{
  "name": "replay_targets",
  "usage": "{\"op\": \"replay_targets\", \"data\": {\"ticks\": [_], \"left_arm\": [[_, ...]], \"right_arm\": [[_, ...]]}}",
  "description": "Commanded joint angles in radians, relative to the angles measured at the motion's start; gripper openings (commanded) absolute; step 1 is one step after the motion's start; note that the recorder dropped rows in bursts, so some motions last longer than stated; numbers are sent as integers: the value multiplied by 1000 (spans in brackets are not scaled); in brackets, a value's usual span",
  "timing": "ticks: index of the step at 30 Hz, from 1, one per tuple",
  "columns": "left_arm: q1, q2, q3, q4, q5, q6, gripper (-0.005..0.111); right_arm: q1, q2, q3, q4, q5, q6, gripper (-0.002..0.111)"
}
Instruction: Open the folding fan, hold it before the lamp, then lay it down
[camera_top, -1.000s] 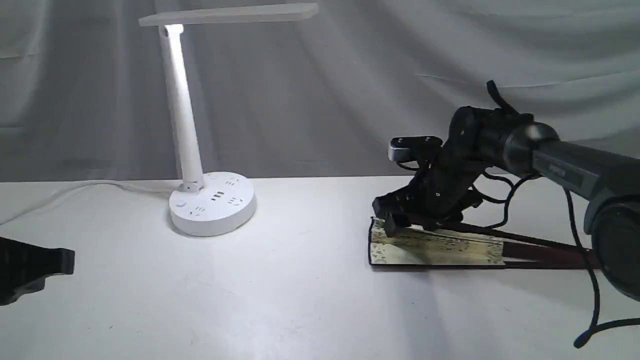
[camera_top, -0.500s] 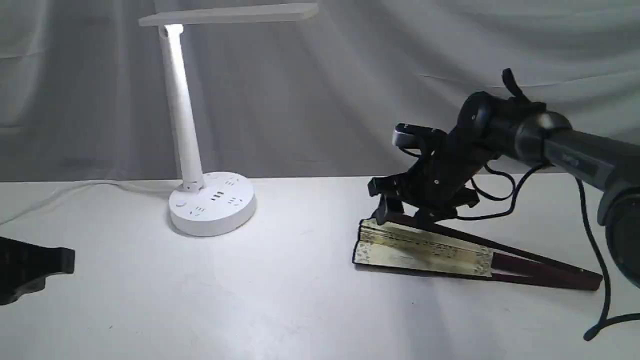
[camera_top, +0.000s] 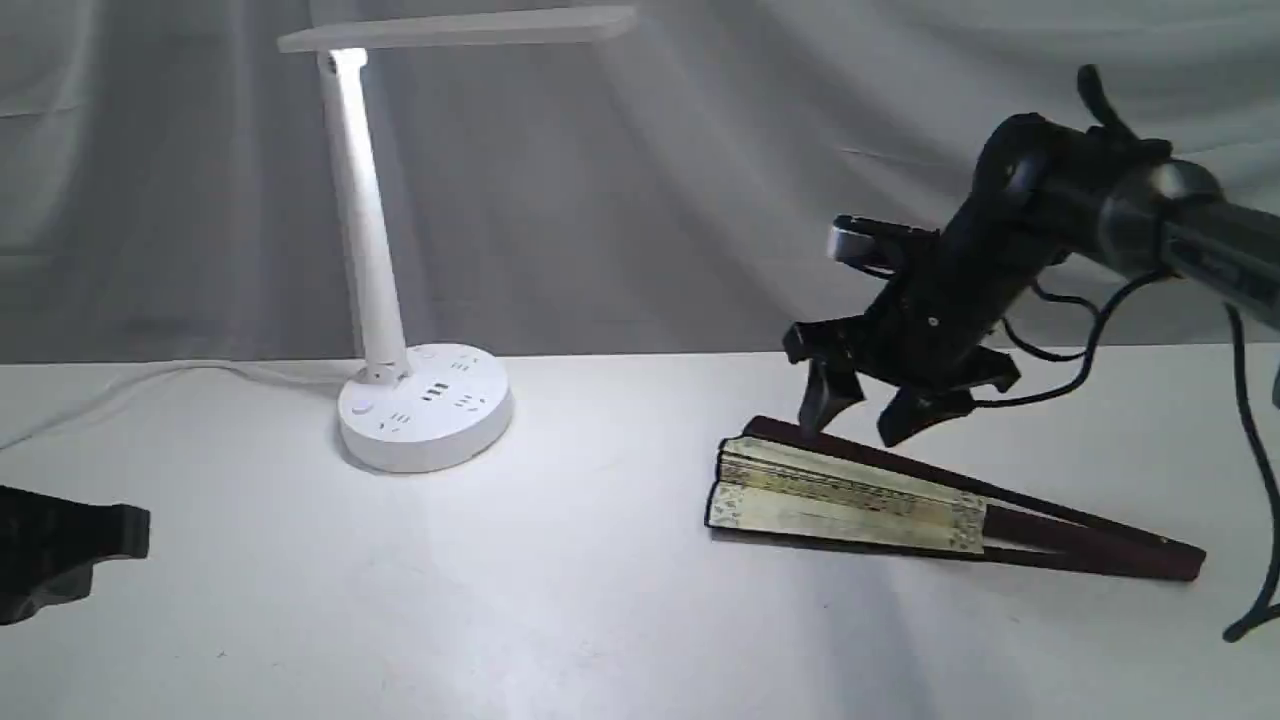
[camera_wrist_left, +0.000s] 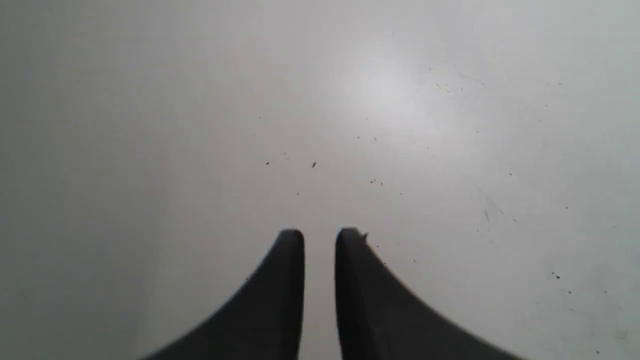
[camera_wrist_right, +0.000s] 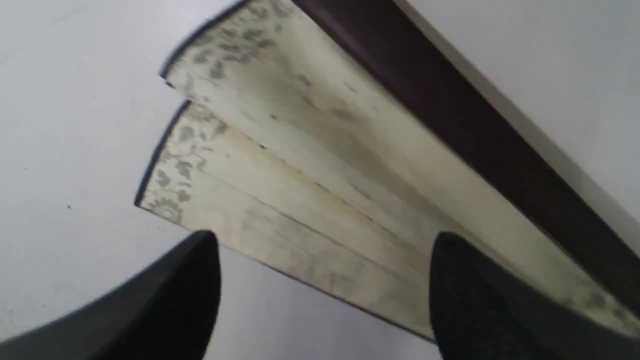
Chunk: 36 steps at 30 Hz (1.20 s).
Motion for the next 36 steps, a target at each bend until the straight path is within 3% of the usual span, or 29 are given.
{"op": "replay_targets", "data": {"ticks": [1, 7, 14, 18, 25, 31, 36], "left_arm": [[2, 0, -9, -36, 5, 2, 11], [2, 0, -9, -33, 27, 24, 11], [0, 0, -9, -54, 31, 27, 11], [-51, 0, -9, -48, 28, 51, 11], [-138, 0, -9, -48, -10, 77, 11], [-138, 0, -7, -48, -47, 76, 11], [-138, 0, -7, -48, -47, 76, 11]], "right_arm": [[-40, -38, 13, -14, 39, 59, 52], [-71, -103, 46, -45, 39, -34, 38], [-165, -96, 46, -44, 39, -26, 37], [-230, -93, 46, -23, 39, -30, 37], [-303, -50, 46, 187, 39, -156, 37], [-308, 23, 46, 384, 39, -321, 37], [-308, 75, 46, 401, 39, -356, 37]]}}
